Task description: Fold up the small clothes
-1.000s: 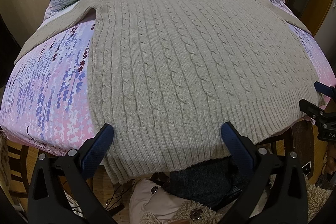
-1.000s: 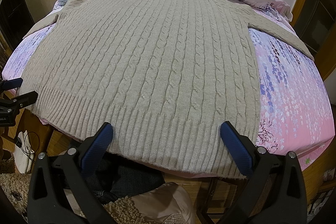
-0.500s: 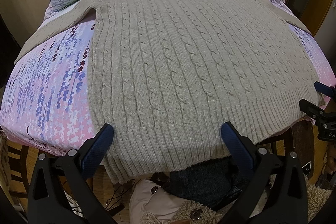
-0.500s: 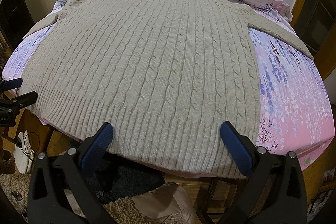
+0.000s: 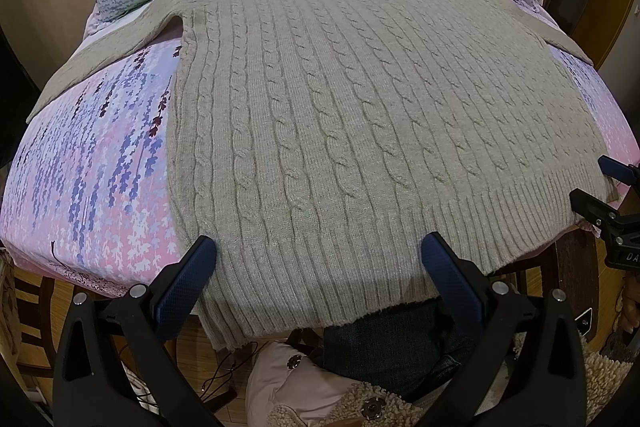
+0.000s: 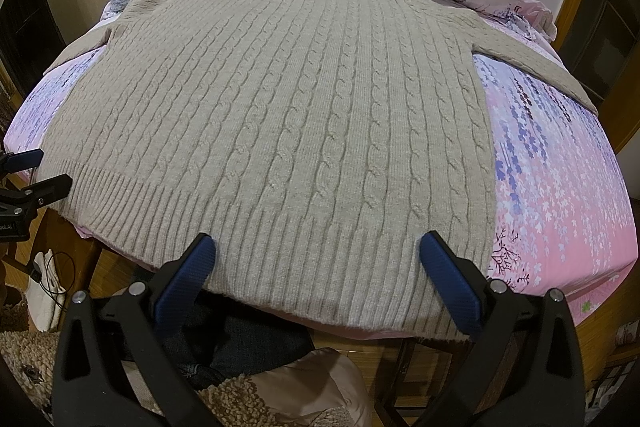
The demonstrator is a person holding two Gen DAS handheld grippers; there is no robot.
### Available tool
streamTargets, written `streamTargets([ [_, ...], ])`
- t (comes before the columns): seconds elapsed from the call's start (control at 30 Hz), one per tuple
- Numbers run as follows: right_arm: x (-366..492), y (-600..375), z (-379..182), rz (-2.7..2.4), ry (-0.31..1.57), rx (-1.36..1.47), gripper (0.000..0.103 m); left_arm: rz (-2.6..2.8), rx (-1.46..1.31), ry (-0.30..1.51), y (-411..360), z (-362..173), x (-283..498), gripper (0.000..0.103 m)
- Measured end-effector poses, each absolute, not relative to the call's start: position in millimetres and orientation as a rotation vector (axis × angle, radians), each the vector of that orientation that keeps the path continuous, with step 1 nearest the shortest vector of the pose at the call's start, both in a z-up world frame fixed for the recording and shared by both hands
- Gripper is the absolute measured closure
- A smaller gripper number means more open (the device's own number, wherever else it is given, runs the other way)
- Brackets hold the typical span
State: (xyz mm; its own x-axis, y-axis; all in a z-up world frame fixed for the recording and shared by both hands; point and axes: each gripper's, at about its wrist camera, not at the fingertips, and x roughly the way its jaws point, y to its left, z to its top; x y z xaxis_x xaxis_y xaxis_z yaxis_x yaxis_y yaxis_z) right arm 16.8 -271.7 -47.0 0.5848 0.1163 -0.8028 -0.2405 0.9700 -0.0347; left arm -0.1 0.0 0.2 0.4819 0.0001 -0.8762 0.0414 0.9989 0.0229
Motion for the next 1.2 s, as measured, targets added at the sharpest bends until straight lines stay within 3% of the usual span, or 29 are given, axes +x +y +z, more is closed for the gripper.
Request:
streamTargets([
  [0.97,14.4,-272.0,-50.0,0.256,0.875,-0.151,0.002,-0.037,0.051,1.111,0.0,0.7,8.7,0.001],
  [1.2,49.5,-306.6,-34.7,0.285,0.871,0.028,0.002,-0.062,0.022,1.092,7.4,8.7,19.8,0.001],
])
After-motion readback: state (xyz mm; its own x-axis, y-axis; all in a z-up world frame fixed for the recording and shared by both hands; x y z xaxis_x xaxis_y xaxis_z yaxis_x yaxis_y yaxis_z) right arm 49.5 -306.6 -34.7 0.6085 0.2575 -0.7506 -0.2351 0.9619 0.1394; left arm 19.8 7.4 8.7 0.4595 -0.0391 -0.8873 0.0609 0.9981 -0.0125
